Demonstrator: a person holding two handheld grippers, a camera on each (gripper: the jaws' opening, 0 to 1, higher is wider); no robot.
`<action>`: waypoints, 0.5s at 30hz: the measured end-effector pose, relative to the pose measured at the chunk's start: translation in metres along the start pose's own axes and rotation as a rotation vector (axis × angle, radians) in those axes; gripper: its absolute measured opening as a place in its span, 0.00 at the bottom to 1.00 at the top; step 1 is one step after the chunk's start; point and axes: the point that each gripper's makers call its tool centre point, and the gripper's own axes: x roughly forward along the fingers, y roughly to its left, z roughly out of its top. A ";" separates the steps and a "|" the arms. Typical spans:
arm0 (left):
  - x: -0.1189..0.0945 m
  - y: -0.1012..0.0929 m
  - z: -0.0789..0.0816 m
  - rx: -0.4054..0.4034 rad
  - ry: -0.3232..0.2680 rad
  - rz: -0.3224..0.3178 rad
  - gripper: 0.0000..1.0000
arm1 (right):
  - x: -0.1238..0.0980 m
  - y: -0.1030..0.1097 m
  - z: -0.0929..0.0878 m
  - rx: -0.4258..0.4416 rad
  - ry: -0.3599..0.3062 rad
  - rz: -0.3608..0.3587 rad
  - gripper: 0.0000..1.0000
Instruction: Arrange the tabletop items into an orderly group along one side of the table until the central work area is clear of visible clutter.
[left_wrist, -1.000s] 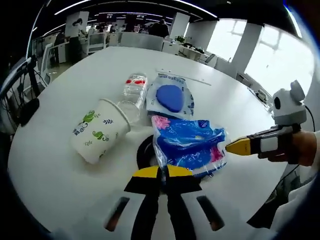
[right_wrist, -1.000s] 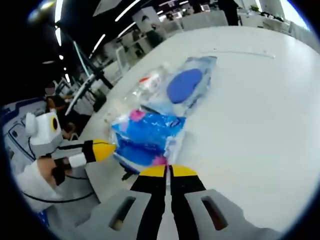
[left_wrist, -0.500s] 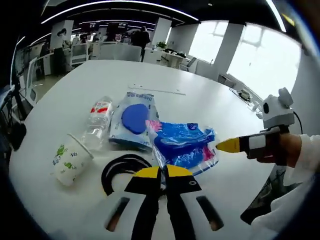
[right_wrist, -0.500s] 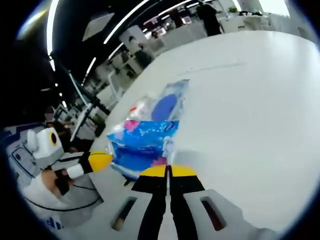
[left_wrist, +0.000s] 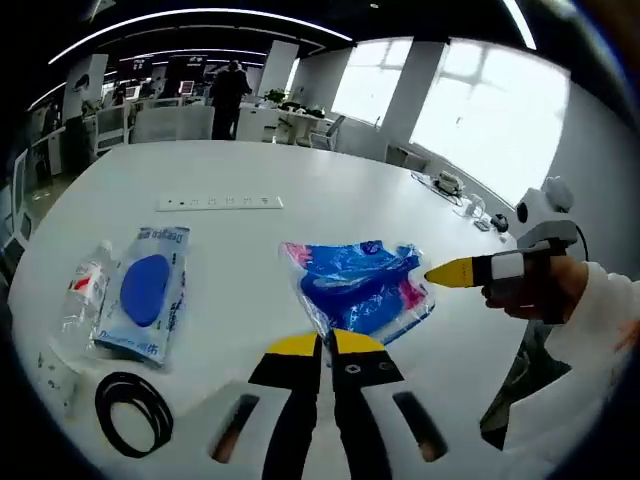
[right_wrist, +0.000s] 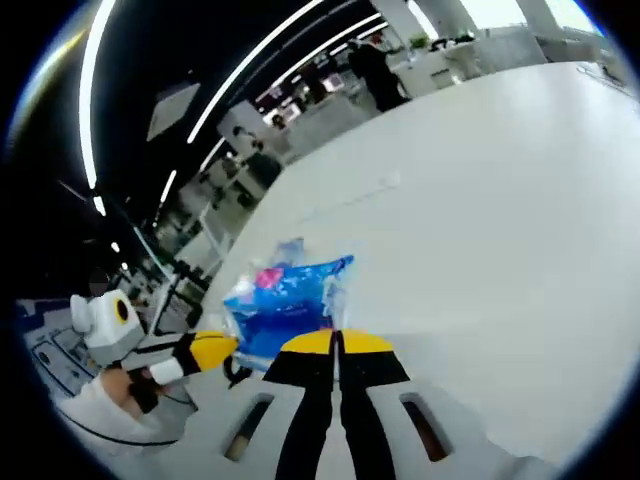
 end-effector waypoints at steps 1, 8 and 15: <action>0.004 -0.007 0.004 0.039 0.014 -0.024 0.00 | -0.003 -0.006 0.011 0.010 -0.021 -0.006 0.00; 0.026 -0.027 0.069 0.228 0.012 -0.097 0.00 | -0.015 -0.011 0.077 -0.063 -0.105 -0.025 0.00; 0.049 -0.030 0.132 0.259 -0.053 -0.161 0.00 | -0.020 -0.012 0.140 -0.174 -0.153 -0.080 0.00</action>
